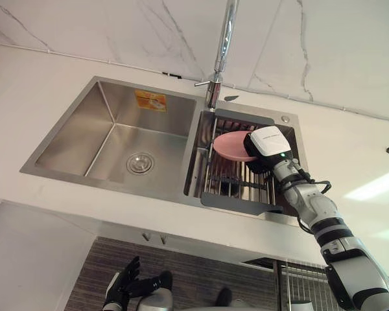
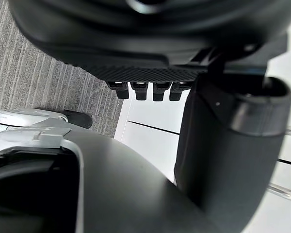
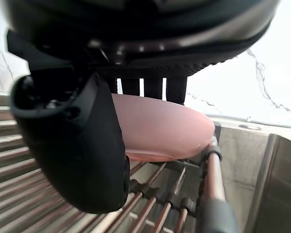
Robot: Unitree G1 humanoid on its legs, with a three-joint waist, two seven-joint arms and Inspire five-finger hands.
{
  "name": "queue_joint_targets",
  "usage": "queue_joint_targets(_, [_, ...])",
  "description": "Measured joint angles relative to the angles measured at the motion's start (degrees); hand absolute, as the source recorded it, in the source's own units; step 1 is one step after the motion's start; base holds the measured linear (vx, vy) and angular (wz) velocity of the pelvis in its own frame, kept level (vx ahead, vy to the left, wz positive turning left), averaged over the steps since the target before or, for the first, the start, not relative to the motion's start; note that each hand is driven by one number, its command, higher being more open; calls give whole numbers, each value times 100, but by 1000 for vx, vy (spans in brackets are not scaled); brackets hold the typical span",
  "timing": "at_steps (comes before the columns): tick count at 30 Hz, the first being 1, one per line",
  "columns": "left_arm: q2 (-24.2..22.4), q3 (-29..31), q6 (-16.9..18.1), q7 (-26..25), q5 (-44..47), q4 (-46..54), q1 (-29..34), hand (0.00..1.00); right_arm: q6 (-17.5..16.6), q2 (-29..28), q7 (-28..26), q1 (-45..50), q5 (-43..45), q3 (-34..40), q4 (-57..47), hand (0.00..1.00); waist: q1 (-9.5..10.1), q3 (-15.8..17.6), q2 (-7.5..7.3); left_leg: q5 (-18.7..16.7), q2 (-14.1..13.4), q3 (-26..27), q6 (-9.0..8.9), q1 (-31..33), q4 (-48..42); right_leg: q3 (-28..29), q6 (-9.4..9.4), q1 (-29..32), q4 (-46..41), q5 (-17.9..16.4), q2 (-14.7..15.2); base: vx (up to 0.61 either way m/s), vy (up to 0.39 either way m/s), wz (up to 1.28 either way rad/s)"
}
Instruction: Walk over to the sink, pick up the cup, carry it to the dishwasher, place the cup inside the dishwasher, then close the dishwasher door
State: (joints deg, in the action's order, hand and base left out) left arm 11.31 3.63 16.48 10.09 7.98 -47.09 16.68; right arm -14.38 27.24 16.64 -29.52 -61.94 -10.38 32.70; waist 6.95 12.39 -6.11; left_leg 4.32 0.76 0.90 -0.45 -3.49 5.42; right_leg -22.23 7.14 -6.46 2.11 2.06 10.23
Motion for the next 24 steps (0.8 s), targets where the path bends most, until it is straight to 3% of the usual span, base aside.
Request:
queue_joint_targets(14, [-33, 2, 69, -104, -118, -115, 50, 100, -270, -179, -259, 1124, 585, 736, -2785, 0, -327, -52, 22, -30, -71, 521, -40, -165, -6, 356, -5, 46, -1, 72, -27, 13, -7, -13])
queue_joint_targets(24, [-176, 5, 135, -210, -129, -582, 99, 100, -525, -442, -268, 2663, 935, 1181, -3981, 0, -544, -478, 276, -92, -207, 909, -59, -239, -2, 712, -46, 144, 41, 84, -169, -48, -21, -21])
